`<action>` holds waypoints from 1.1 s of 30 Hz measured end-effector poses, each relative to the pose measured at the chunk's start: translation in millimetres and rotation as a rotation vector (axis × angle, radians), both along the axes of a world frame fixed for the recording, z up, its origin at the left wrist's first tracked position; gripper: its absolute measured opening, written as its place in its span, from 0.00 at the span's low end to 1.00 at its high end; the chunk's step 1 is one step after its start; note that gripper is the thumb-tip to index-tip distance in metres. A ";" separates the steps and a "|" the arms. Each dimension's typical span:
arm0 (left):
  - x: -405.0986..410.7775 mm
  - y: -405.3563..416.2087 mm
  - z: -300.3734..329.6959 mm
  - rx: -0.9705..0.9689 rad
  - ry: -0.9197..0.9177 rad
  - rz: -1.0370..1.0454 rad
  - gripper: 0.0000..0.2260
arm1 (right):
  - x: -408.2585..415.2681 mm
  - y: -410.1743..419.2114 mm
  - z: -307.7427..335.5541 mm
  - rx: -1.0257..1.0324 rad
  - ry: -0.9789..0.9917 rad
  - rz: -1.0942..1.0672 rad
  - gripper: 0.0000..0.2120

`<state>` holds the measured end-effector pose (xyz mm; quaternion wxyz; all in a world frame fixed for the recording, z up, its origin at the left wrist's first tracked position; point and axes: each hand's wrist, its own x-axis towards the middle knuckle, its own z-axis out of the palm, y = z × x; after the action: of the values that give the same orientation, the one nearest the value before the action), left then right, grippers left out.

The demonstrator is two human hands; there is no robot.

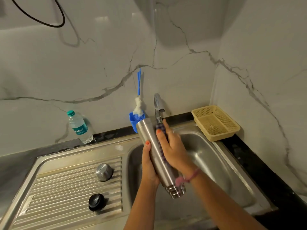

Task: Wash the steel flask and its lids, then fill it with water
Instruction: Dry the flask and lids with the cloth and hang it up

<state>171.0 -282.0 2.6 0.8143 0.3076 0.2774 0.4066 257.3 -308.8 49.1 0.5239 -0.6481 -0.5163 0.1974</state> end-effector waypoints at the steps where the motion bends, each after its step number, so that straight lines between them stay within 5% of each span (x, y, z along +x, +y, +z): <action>1: 0.9 -3.2 -1.1 0.009 0.002 -0.023 0.34 | 3.7 12.2 10.6 0.024 0.039 -0.003 0.22; 6: 3.3 -6.3 -0.5 0.049 0.097 -0.005 0.23 | 12.7 49.3 45.0 -0.062 -0.012 0.042 0.25; 12: -7.4 11.2 1.6 0.043 0.062 0.076 0.29 | -9.0 -1.4 -7.9 -0.137 -0.255 0.062 0.28; 15: -12.6 18.0 -2.1 -0.026 -0.024 0.079 0.41 | -22.0 -40.2 -34.8 -0.156 -0.425 0.008 0.28; 21: -11.1 17.8 -4.2 -0.072 0.020 0.002 0.55 | -36.1 -66.4 -61.1 0.018 -0.338 -0.121 0.26; 28: -1.3 7.6 -3.3 0.054 -0.001 -0.081 0.46 | 0.6 16.7 2.8 0.147 0.040 -0.126 0.26; 33: 4.0 9.9 2.4 0.093 0.108 0.010 0.44 | 7.5 44.3 33.1 0.058 -0.166 -0.085 0.26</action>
<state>175.0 -272.0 5.1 0.7809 0.3652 0.3032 0.4060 264.8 -264.5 82.1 0.5058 -0.6680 -0.5356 0.1054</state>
